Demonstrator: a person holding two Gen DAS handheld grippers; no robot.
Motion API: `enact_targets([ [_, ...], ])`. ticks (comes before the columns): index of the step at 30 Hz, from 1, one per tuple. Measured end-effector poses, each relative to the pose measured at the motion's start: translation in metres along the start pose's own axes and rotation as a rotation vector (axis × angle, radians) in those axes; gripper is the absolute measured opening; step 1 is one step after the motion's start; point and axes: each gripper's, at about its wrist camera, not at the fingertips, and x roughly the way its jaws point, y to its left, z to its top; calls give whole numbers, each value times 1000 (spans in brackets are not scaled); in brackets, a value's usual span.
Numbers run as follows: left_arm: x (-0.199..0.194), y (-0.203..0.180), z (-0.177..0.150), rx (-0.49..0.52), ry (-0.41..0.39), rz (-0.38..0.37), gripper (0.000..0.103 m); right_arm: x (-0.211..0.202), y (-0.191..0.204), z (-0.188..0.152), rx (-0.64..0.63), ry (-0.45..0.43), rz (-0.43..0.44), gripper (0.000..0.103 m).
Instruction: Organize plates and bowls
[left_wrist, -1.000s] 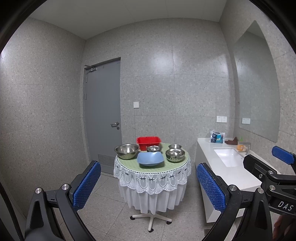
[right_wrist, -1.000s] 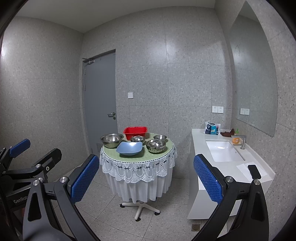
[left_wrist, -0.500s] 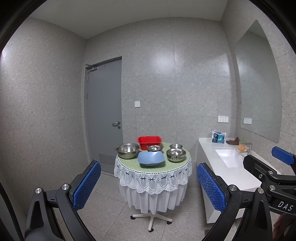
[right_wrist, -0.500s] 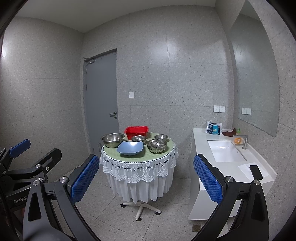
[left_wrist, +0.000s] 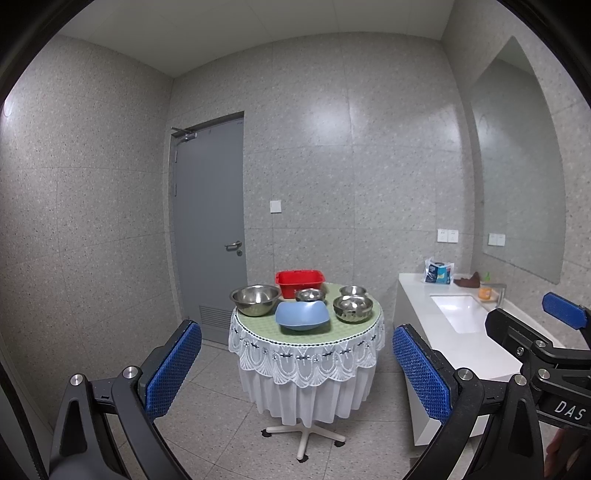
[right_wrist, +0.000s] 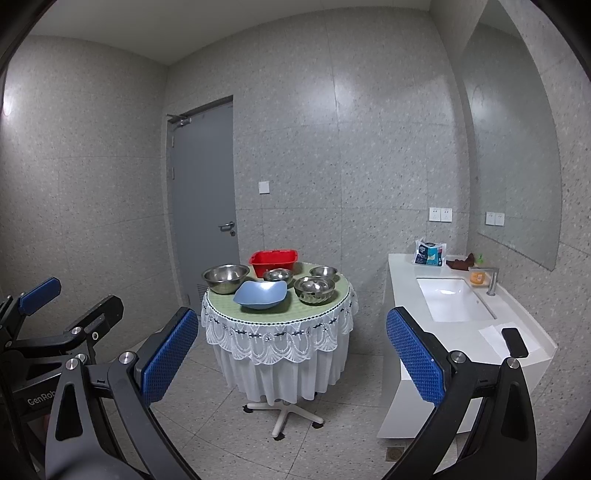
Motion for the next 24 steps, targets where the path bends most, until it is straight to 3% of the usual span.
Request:
enact_targets([
  [24, 14, -18, 11, -2, 31, 31, 102, 26, -7, -3, 7, 28, 30, 103],
])
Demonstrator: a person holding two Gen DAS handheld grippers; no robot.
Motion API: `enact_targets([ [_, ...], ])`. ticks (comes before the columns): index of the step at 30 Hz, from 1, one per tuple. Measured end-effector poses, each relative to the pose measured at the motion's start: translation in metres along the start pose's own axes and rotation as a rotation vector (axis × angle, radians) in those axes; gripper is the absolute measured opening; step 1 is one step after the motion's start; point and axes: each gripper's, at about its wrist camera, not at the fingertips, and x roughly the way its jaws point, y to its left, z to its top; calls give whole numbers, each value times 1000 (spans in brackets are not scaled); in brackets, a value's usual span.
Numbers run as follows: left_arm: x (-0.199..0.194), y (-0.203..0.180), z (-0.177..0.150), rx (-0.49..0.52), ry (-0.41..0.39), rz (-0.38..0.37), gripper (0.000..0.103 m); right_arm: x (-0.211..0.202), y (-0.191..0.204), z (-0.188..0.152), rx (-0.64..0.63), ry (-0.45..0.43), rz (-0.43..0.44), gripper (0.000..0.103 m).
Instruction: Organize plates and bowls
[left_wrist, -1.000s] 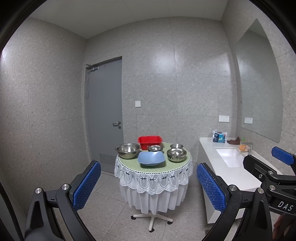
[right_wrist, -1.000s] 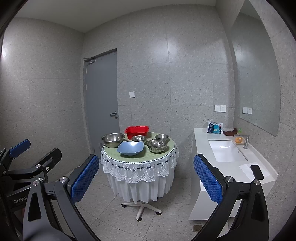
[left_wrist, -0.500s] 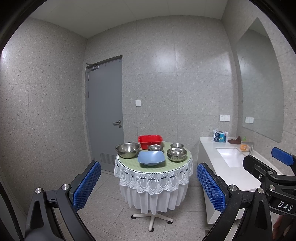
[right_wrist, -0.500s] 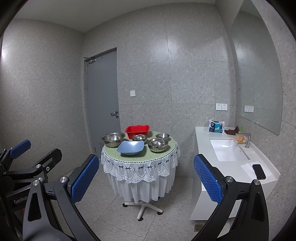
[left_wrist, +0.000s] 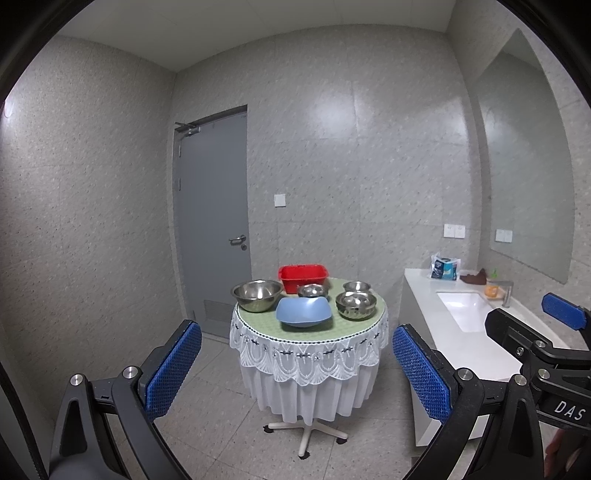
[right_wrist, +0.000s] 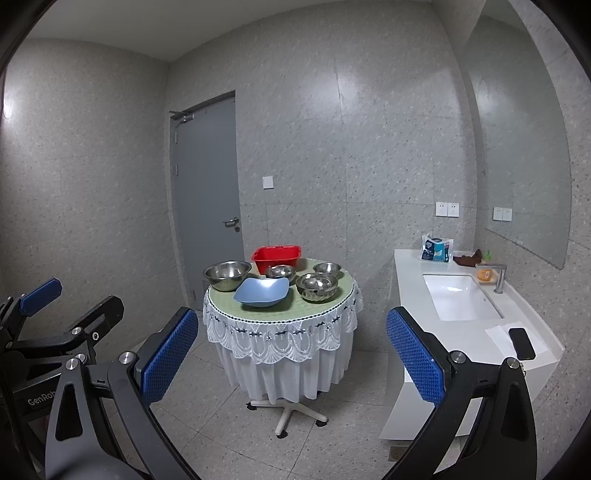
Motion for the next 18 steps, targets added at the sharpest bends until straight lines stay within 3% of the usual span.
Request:
enact_targets([
  [12, 28, -9, 22, -2, 58, 12, 102, 25, -13, 13, 4, 39, 17, 103],
  [18, 69, -5, 37, -4, 94, 0, 102, 54, -14, 16, 13, 61, 8, 103],
])
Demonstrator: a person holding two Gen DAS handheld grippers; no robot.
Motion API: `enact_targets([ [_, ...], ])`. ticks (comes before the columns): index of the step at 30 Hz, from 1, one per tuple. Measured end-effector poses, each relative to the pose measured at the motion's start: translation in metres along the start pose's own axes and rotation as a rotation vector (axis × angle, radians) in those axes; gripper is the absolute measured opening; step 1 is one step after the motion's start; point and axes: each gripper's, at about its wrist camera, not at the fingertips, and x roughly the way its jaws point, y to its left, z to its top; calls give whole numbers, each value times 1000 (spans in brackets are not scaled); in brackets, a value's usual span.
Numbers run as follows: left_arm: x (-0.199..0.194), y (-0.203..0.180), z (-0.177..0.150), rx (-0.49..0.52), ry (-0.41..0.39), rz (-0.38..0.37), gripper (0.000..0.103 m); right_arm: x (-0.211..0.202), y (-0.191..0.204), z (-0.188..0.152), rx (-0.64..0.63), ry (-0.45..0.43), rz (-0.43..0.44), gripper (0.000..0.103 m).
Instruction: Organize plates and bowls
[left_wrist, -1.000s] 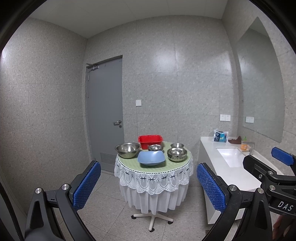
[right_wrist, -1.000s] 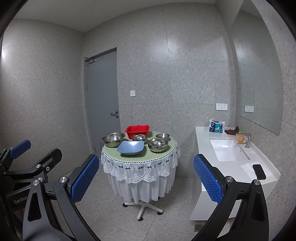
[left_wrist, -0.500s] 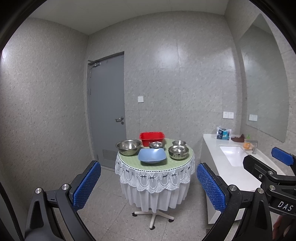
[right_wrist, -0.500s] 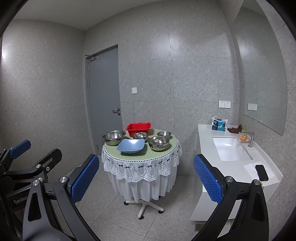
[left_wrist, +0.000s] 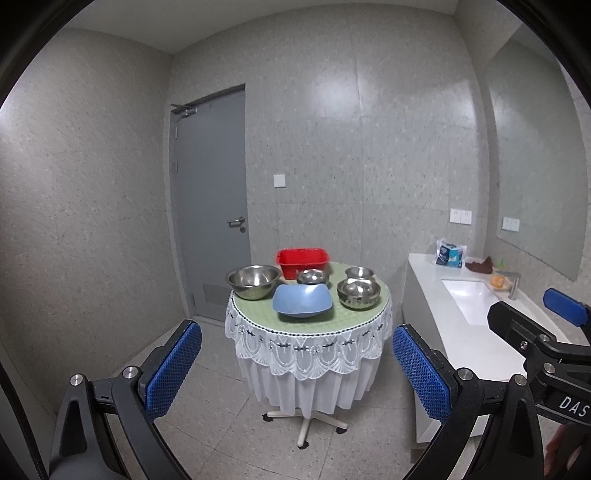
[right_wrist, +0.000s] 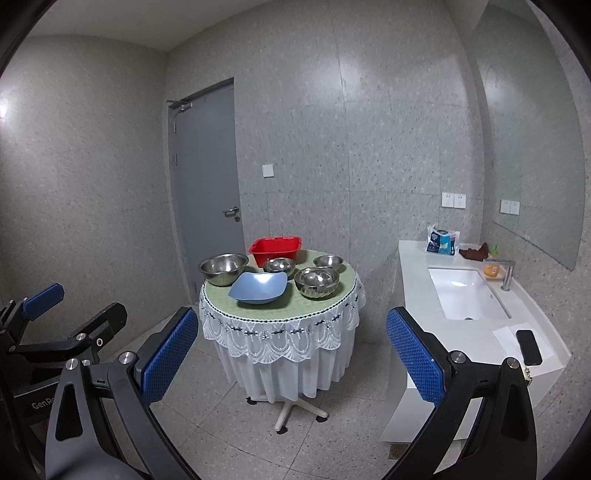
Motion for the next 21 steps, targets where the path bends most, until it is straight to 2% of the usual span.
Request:
enact_targets([
  [6, 66, 22, 20, 6, 31, -17, 102, 40, 5, 4, 13, 21, -15, 103],
  [12, 151, 67, 55, 16, 24, -53, 102, 116, 29, 26, 25, 28, -42, 103],
  [17, 231, 114, 97, 36, 5, -96, 102, 174, 54, 54, 48, 23, -72, 103],
  [21, 285, 137, 113, 28, -1, -97, 102, 211, 70, 66, 44, 32, -93, 103],
])
